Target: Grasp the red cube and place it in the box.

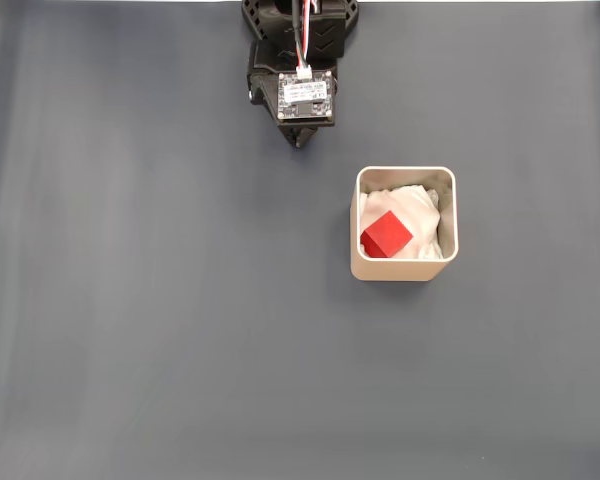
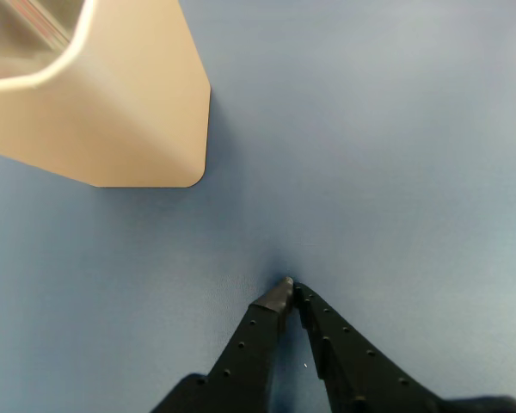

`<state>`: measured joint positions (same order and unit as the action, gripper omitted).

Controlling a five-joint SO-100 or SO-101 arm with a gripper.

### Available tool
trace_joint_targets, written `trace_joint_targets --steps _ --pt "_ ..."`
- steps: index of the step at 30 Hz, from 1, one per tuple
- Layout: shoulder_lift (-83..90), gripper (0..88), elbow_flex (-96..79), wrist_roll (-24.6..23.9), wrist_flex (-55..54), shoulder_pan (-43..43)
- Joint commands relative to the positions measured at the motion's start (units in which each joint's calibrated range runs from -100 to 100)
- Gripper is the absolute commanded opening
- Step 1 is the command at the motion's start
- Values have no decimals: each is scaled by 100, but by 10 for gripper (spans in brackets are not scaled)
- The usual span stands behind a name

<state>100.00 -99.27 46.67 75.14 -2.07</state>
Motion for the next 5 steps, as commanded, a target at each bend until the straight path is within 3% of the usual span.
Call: trace_joint_targets --steps 1,5 --pt "-9 6 -55 10 106 -10" --pt "-9 6 -55 10 106 -10"
